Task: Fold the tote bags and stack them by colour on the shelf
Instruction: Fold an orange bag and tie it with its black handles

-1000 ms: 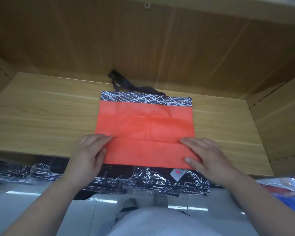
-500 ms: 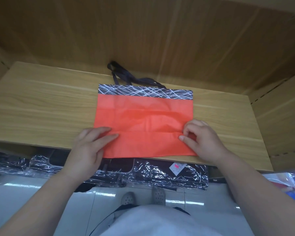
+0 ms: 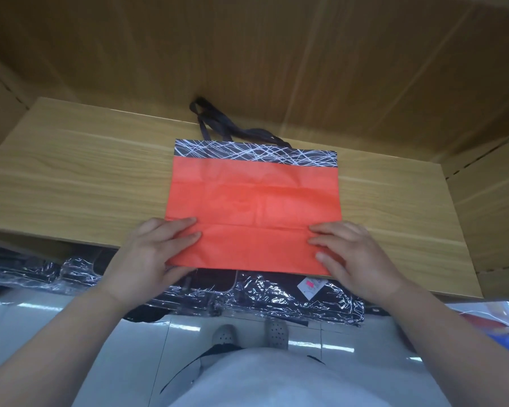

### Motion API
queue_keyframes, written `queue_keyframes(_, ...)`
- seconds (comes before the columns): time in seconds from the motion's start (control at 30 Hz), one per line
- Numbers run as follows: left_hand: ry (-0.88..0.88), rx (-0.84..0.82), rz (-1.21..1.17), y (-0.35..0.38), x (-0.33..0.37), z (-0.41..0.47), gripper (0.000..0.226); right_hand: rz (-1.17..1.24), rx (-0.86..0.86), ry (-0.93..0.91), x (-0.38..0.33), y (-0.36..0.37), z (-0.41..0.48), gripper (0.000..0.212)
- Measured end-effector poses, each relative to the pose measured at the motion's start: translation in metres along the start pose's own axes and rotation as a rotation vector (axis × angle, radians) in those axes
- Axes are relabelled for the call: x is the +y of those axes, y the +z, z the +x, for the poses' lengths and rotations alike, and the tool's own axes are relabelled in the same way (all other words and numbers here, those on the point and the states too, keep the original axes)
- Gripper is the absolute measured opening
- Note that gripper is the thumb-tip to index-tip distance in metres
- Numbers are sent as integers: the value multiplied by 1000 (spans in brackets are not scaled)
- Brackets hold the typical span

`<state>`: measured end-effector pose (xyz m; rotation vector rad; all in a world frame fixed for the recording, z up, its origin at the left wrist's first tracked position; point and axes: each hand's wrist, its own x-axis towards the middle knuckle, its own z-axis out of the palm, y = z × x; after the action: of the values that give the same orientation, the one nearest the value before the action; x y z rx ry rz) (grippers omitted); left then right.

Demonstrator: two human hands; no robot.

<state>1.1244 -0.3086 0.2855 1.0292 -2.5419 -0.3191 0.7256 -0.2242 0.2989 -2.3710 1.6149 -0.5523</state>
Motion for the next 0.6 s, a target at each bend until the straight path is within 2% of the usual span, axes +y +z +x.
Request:
queue_keyframes(0.07, -27, -16, -102, -4, -4, 4, 59, 32, -133, 38, 4, -4, -16, 67)
queue_keyframes(0.1, -64, -25, -171, -7, -5, 6, 59, 52, -166, 41, 4, -6, -21, 77)
queue_keyframes(0.17, -159, -34, -312, -11, -6, 11, 56, 180, -138, 87, 0, -11, -23, 67)
queue_keyframes(0.27, -380, -34, -562, -20, -8, 17, 32, 485, -54, 304, -12, -24, -14, 32)
queue_keyframes(0.37, -528, -24, -732, -27, -6, 25, 17, 575, 33, 482, -16, -29, -2, 12)
queue_keyframes(0.47, -581, 68, -724, -25, -2, 35, 15, 592, 156, 599, -14, -24, 11, 13)
queue_keyframes(0.6, -630, 163, -566, -15, -8, 45, 20, 529, 236, 703, -11, -14, 28, 26)
